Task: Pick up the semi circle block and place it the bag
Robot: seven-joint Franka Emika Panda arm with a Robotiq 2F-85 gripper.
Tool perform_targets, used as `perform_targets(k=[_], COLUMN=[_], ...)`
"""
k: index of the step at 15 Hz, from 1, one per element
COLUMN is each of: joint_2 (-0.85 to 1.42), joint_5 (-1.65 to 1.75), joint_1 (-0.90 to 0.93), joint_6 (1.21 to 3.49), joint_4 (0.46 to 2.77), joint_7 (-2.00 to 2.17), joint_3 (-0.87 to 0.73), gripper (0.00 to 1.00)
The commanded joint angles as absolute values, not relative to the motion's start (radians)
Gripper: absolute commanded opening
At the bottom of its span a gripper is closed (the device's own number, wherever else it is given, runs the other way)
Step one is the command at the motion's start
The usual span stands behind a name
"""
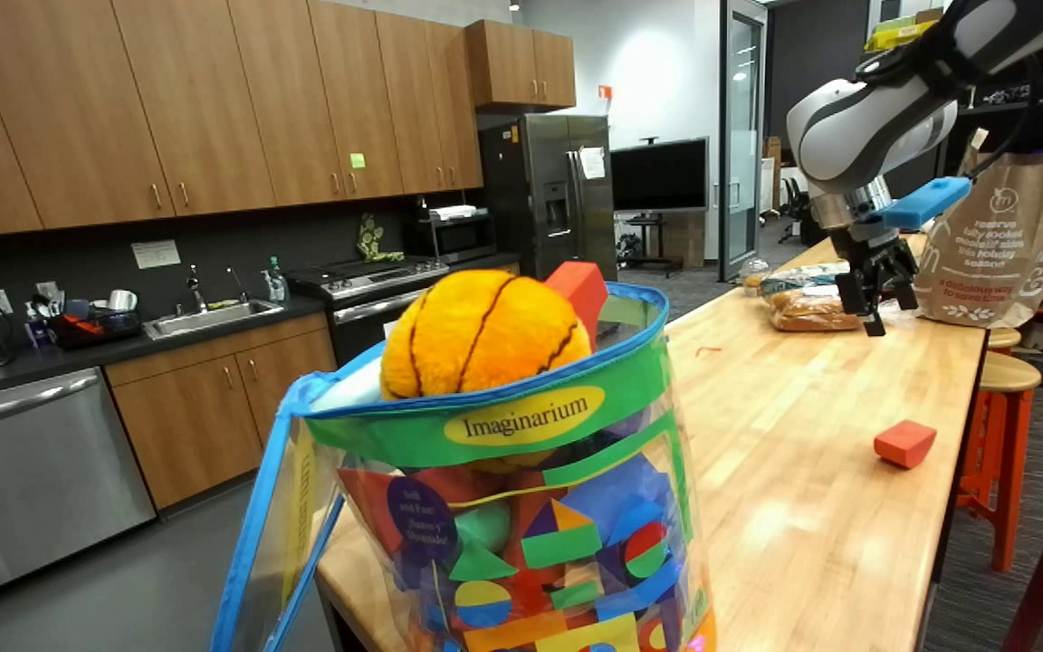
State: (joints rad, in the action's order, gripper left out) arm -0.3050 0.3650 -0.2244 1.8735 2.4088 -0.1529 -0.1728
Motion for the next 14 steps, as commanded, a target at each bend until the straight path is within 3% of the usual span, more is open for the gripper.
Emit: perform_targets(k=[1, 14], joint_2=[-0.305, -0.36], joint_5=[0.367, 0.151], joint_1=[-0.214, -0.188], joint_6=[1.87, 1.813], joint_4=[2.407, 2.61], joint_7=[-0.151, -0.117], joint_3=[-0.182, -0.179], gripper=[1.0, 1.0])
